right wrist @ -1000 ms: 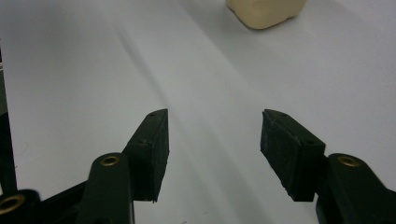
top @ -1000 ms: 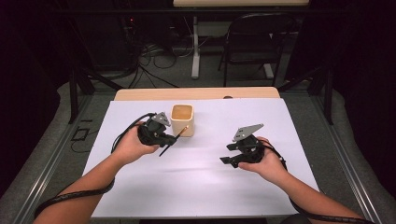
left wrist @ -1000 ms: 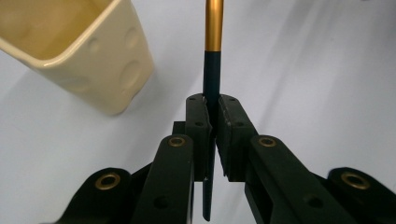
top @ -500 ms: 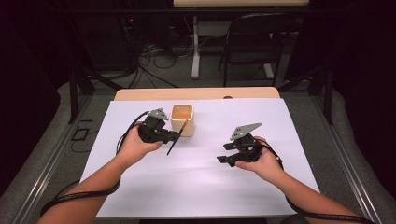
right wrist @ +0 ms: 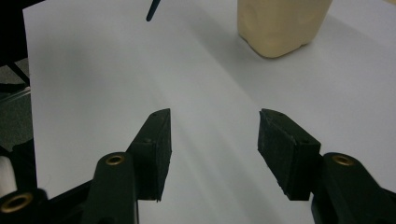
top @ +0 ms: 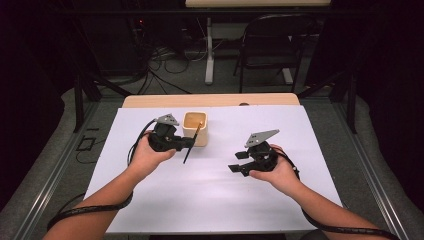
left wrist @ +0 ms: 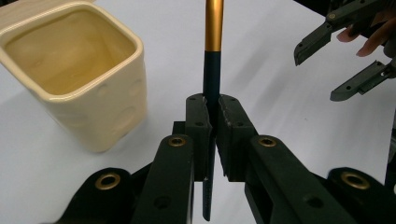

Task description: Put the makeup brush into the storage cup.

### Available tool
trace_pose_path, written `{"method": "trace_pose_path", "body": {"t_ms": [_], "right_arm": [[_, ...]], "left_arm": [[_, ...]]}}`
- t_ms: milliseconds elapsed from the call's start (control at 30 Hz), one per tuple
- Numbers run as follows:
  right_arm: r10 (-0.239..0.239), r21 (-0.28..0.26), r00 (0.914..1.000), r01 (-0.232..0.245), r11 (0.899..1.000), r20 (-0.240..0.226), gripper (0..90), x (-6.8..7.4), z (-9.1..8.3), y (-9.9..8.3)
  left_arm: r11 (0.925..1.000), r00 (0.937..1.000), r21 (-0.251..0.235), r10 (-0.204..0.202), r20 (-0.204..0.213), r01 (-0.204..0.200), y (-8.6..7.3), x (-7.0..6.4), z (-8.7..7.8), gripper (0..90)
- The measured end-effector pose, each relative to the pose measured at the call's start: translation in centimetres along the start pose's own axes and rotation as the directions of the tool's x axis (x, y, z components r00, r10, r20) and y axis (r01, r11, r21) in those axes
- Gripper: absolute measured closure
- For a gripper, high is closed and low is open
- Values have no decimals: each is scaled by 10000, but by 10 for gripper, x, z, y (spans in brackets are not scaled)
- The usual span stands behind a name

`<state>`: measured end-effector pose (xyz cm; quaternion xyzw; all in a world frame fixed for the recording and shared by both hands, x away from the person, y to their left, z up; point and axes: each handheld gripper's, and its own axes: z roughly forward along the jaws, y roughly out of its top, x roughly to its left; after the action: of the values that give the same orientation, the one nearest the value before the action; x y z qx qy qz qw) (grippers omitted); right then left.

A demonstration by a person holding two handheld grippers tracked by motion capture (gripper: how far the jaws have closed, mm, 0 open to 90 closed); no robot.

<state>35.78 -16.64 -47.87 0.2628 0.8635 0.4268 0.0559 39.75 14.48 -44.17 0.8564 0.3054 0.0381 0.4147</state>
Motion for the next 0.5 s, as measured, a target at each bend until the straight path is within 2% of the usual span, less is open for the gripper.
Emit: {"method": "trace_pose_path", "body": {"t_ms": [167, 367, 500], "right_arm": [[77, -182, 9999, -79, 9998, -88, 452, 0, 1, 1], [381, -647, 9988, -401, 9971, -314, 462, -1, 1, 4], [644, -948, 9969, -686, 9931, -461, 484, -1, 1, 6]], "left_arm": [[9998, 10000, -183, -64, 34, 65, 1, -1, 0, 834], [9987, 9996, -430, -254, 94, 258, 1, -2, 1, 834], [9957, 9984, -763, -498, 253, 516, 2, -2, 3, 834]]}}
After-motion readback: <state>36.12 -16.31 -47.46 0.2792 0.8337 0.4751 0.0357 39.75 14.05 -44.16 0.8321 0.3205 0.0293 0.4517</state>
